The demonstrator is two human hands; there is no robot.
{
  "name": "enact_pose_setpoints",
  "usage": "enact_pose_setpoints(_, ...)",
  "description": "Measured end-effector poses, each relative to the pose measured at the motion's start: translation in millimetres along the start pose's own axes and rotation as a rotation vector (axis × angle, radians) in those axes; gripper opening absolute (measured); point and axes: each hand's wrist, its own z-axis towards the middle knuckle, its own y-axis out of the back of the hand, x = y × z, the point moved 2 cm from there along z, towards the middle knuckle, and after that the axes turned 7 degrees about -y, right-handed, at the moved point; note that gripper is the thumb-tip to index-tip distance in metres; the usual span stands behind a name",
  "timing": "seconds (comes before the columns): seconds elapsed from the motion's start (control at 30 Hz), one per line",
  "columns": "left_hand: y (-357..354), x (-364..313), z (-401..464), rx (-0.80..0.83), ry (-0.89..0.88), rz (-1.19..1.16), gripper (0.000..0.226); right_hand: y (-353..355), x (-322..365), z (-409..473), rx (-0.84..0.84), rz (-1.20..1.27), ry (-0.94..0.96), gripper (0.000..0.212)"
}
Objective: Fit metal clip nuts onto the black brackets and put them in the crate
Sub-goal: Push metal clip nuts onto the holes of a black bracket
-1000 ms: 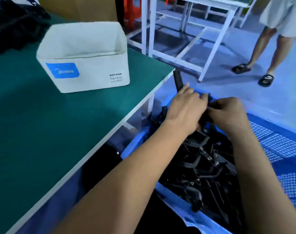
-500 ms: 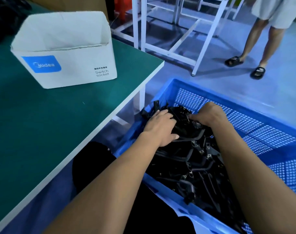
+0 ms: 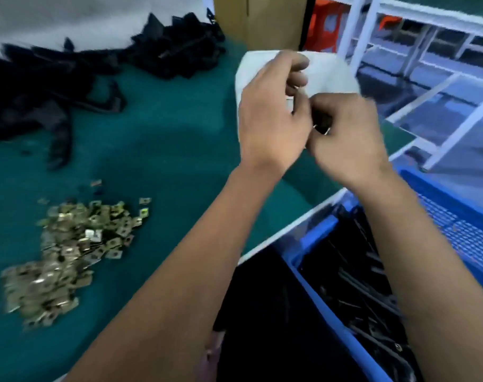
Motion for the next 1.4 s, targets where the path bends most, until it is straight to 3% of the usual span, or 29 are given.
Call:
enact_pose_setpoints(0.13,124.2,52.3,4.8,-0.097,0.170,0.300,0.027,-114.7,82.9,23.0,0.308,-0.099,0.106,0.026)
enact_pose_setpoints(0.2,176.7,77.6,-0.3,-0.112,0.294,0.434,0.025,-166.7,120.8,29.8,0.425,-0.210,0.174,0.023)
enact_pose_setpoints(0.27,228.5,101.0,-8.9,-0.121,0.413,0.603,0.025,-214.6,156.9,33.3,0.544,-0.150,0.197,0.012)
enact_pose_setpoints(0.3,252.6,111.8,-13.2,-0.123,0.463,0.678,0.024,-236.5,173.6,34.2,0.587,-0.100,0.205,0.015)
enact_pose_setpoints(0.37,286.6,128.6,-18.4,-0.130,0.577,0.738,0.027,-270.8,195.6,39.7,0.645,-0.061,0.211,0.042)
enact_pose_setpoints(0.47,326.1,148.1,-24.5,-0.283,0.856,0.609,0.030,-310.4,225.9,42.4,0.733,0.076,0.095,0.067)
enact_pose_setpoints(0.53,341.6,157.5,-26.2,-0.374,0.941,0.468,0.021,-327.3,236.4,43.9,0.739,0.180,-0.057,0.073)
enact_pose_setpoints(0.63,352.0,167.3,-29.2,-0.441,0.970,0.271,0.025,-344.6,241.5,48.2,0.721,0.193,-0.241,0.062)
enact_pose_setpoints(0.7,353.8,167.4,-27.2,-0.465,1.009,0.164,0.021,-344.4,241.1,45.4,0.801,0.315,-0.339,0.043)
enact_pose_setpoints(0.77,356.4,164.5,-22.9,-0.491,1.068,0.060,0.050,-337.6,239.6,37.6,0.903,0.492,-0.365,0.027)
enact_pose_setpoints(0.83,361.4,158.4,-14.4,-0.548,1.062,0.027,0.077,-328.4,239.5,26.2,0.953,0.595,-0.267,0.020)
enact_pose_setpoints(0.93,365.4,144.9,-2.7,-0.718,0.957,-0.063,0.086,-315.9,241.8,8.4,0.966,0.604,-0.104,0.023)
enact_pose_setpoints(1.03,366.0,134.5,2.9,-0.774,0.844,-0.085,0.065,-305.0,244.0,-4.3,0.994,0.535,0.061,0.022)
enact_pose_setpoints(1.13,372.3,127.5,2.9,-0.799,0.693,-0.084,0.038,-295.0,242.4,-9.4,0.870,0.178,0.327,0.007)
enact_pose_setpoints(1.2,381.8,120.5,-2.1,-0.802,0.552,0.050,0.025,-291.1,235.4,-9.7,0.817,-0.074,0.416,0.017)
enact_pose_setpoints(1.3,394.9,109.2,-24.7,-0.729,0.397,0.286,0.018,-288.0,228.8,-12.4,0.850,-0.138,0.449,0.012)
enact_pose_setpoints(1.4,404.8,114.7,-57.4,-0.641,0.414,0.353,0.023,-289.0,225.3,-17.3,0.812,-0.112,0.540,0.008)
